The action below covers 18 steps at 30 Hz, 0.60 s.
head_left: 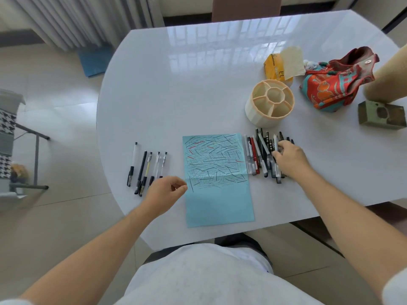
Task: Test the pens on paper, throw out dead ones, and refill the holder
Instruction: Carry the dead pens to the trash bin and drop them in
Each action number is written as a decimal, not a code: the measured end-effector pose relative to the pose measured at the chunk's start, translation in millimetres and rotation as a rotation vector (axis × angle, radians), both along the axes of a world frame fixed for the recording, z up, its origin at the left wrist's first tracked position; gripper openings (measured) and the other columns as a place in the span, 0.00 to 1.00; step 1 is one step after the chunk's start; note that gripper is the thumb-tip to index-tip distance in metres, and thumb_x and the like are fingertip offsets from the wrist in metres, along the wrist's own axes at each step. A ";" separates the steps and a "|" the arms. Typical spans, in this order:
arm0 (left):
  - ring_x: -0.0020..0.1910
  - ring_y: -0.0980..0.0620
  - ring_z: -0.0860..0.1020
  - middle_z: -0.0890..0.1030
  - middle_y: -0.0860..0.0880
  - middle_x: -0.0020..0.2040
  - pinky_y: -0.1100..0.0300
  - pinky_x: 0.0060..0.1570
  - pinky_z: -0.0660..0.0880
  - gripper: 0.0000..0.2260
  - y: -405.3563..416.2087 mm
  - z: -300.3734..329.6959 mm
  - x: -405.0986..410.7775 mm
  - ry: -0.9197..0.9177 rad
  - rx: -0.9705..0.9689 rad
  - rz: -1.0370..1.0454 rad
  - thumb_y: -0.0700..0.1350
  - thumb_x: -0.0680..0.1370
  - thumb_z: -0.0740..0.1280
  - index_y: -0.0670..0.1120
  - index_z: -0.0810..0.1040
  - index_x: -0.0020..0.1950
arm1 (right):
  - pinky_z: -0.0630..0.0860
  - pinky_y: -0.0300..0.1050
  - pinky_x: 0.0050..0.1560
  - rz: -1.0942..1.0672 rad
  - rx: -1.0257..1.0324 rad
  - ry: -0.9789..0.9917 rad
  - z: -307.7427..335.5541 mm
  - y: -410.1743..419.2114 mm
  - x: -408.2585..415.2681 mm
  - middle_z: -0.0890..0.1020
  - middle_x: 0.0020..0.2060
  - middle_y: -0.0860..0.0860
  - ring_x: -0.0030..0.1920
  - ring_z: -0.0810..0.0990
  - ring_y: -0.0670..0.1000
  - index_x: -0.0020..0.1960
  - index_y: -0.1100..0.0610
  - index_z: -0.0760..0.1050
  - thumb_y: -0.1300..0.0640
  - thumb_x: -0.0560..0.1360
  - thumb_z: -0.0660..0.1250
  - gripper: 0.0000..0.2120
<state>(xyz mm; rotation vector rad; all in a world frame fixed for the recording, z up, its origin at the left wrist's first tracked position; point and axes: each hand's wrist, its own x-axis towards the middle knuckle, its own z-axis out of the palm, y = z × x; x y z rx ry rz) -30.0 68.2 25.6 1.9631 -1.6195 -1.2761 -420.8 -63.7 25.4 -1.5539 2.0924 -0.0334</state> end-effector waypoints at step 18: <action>0.63 0.45 0.64 0.62 0.48 0.66 0.50 0.56 0.70 0.49 -33.9 -27.8 60.9 -0.627 0.141 0.256 0.68 0.62 0.70 0.48 0.53 0.74 | 0.77 0.51 0.52 0.225 -0.089 -0.140 8.9 100.7 95.0 0.82 0.49 0.50 0.40 0.79 0.49 0.58 0.57 0.82 0.62 0.78 0.69 0.09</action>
